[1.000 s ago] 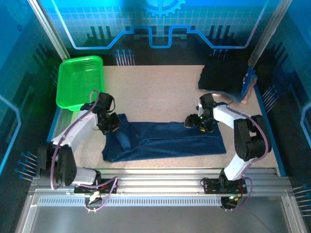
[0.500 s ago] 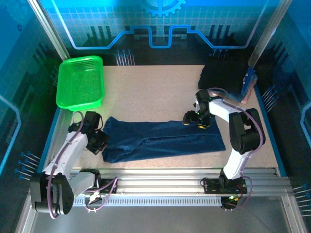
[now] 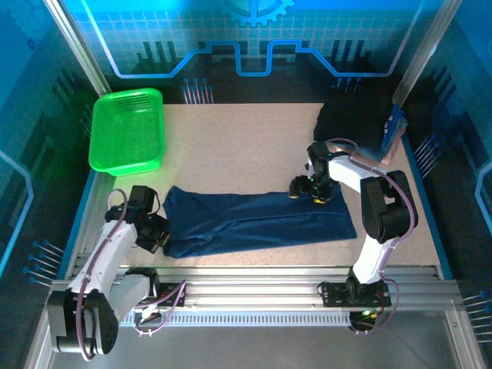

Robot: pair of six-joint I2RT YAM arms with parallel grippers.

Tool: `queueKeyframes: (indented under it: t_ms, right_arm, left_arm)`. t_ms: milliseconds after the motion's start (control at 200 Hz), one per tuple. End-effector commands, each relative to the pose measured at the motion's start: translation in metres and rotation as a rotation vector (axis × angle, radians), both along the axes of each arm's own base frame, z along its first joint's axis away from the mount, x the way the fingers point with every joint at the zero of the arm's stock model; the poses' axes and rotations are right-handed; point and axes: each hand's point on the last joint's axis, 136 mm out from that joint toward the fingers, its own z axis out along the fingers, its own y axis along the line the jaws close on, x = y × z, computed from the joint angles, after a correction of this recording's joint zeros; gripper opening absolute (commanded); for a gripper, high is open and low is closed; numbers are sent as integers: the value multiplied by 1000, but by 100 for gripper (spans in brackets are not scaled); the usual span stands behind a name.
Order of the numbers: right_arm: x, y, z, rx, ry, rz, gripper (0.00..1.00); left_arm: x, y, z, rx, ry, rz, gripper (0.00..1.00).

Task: Fold and stack the t-shirts

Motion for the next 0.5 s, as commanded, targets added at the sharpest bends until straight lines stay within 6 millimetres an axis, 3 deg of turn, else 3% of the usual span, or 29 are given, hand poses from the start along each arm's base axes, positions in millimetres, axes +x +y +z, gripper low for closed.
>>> queueKeyframes:
  t_ms: [0,255,495]
  right_arm:
    - [-13,-3,-15,-43,68,8,85]
    - [-14,-3,-16,-44,74,7,84]
    - [-12,-2,-16,-45,65,11,84]
  left_arm:
    - [4,-3,18,-38,-53,45,0]
    - [18,-9,62,-62,-122,2,0]
    - [7,-13,71,-85,-105,3,1]
